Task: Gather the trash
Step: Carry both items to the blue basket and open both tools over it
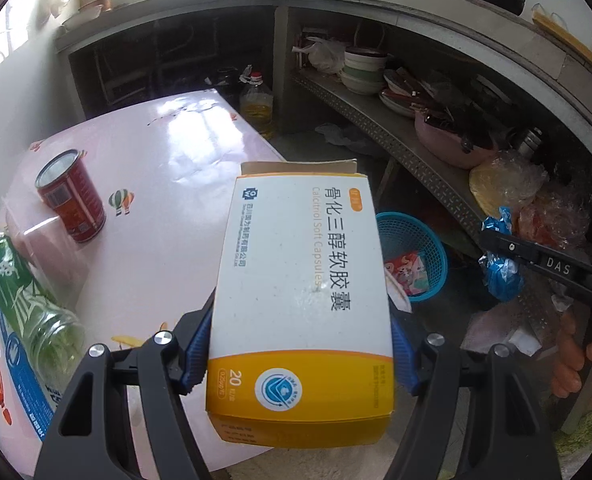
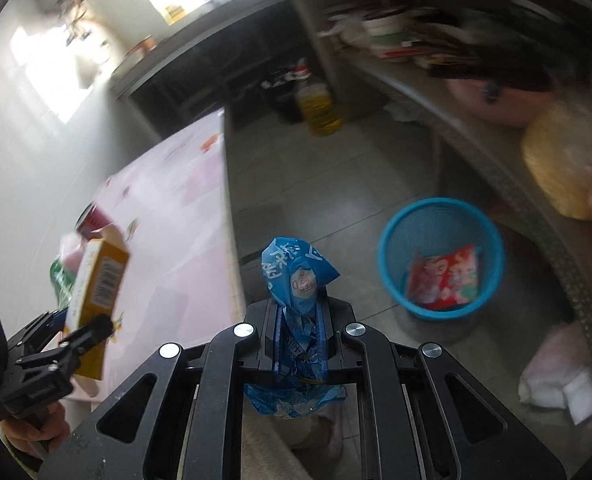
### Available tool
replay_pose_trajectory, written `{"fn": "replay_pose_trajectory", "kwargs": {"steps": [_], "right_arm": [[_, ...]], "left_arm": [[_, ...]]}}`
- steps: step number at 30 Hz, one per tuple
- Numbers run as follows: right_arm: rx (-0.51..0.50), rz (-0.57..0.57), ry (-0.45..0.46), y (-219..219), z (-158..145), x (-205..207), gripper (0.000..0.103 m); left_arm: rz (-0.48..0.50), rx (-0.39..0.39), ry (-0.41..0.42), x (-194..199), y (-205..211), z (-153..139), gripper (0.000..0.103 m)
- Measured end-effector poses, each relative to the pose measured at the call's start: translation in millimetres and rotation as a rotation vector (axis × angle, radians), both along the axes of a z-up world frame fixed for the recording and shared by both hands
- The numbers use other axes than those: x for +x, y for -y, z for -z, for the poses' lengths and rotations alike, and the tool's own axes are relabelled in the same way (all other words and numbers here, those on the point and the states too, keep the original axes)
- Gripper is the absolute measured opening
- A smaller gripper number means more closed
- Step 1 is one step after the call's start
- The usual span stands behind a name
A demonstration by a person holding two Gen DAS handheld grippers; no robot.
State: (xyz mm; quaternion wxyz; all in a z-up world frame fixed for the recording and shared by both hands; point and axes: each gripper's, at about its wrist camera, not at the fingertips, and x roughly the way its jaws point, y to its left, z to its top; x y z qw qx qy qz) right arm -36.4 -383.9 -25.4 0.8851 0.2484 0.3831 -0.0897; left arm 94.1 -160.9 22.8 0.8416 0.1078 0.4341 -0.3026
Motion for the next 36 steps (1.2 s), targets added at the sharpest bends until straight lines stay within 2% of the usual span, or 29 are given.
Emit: {"fn": "replay_pose_trajectory", "kwargs": {"steps": [3,9,13,18,22,26,27,28,30,31,33,36], "right_arm": [[0.013,0.08,-0.006,26,5,-17,0.012],[0.107,0.18,-0.033,64,33,-37,0.012],[0.205,0.213,-0.05,83,60,-41,0.012],[0.29,0.25,-0.086,105,92,-29,0.012],[0.347,0.276,-0.118,123,118,-13,0.012],[0.383,0.295,-0.135,144,141,12,0.013],[0.383,0.309,-0.136,149,146,19,0.015],[0.377,0.323,-0.14,156,153,28,0.017],[0.393,0.327,-0.149,166,171,45,0.029],[0.401,0.341,-0.162,171,182,51,0.04],[0.407,0.37,-0.195,178,197,57,0.041],[0.44,0.382,-0.194,179,206,57,0.041]], "left_arm": [[0.059,-0.027,-0.01,2,24,-10,0.07],[0.185,-0.068,-0.151,11,89,-7,0.07],[0.259,-0.047,-0.289,19,145,20,0.07],[0.306,0.001,-0.449,30,213,64,0.07],[0.298,0.044,-0.527,43,258,96,0.07],[0.259,0.081,-0.56,61,294,130,0.072],[0.253,0.094,-0.566,67,301,139,0.075],[0.243,0.11,-0.564,72,307,147,0.082],[0.213,0.144,-0.539,85,318,162,0.086],[0.197,0.155,-0.529,90,321,167,0.086],[0.143,0.168,-0.536,102,318,173,0.086],[0.101,0.132,-0.539,112,302,164,0.086]]}}
